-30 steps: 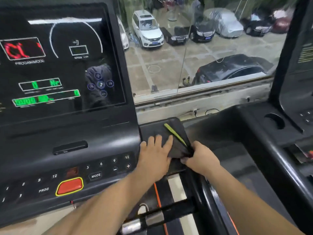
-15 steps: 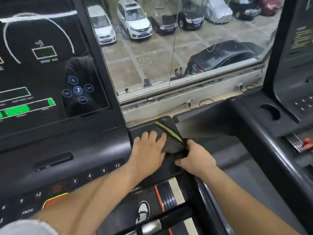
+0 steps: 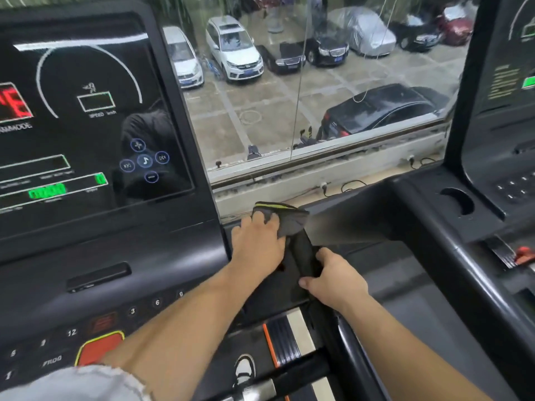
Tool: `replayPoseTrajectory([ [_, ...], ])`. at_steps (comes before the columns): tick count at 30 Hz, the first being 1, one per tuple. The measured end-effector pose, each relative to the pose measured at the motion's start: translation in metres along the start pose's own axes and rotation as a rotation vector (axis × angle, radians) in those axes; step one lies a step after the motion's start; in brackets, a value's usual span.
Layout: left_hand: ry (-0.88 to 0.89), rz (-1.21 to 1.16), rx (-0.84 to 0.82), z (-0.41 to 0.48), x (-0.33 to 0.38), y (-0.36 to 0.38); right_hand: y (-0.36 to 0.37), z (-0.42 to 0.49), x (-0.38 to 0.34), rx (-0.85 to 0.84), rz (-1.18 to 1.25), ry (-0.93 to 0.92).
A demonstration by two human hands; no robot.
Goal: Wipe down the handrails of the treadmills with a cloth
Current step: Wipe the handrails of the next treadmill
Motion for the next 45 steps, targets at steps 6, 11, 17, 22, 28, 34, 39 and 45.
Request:
replayPoseTrajectory([
  [6,0.083,-0.283,-0.023,-0.070,0.017,-0.001,-0.007,-0.016,-0.004,0.053,-0.007,-0.020],
  [11,-0.281,-1.255,-0.228,-0.064,-0.019,-0.032,-0.027,-0.042,-0.028,0.232,0.239,-0.213],
  [17,-0.414,-1.532,-0.064,-0.078,-0.040,-0.058,-0.030,-0.052,-0.048,0.039,0.935,-0.181],
  [22,-0.225,-1.253,0.225,-0.064,-0.050,-0.105,-0.039,-0.038,-0.037,0.178,0.637,-0.157],
  [28,0.130,-0.181,0.048,-0.072,-0.003,-0.009,-0.011,-0.017,-0.015,0.032,0.056,0.007],
  [34,0.284,-0.001,-0.027,-0.098,0.019,0.022,-0.005,-0.010,-0.006,-0.018,-0.007,0.035],
  [39,0.128,0.044,0.004,-0.005,-0.020,0.003,-0.010,-0.010,-0.010,-0.030,-0.036,0.063],
  [45,0.163,-0.080,0.098,-0.066,0.017,0.015,-0.009,-0.013,-0.008,0.015,-0.020,0.040],
])
Point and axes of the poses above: each hand's wrist, its own z-axis towards the middle knuckle, its own y-axis out of the palm, x = y × z, the point moved 9 cm from there along z, towards the middle knuckle, and after that the axes turned 4 degrees about -z, right-handed, at the moved point
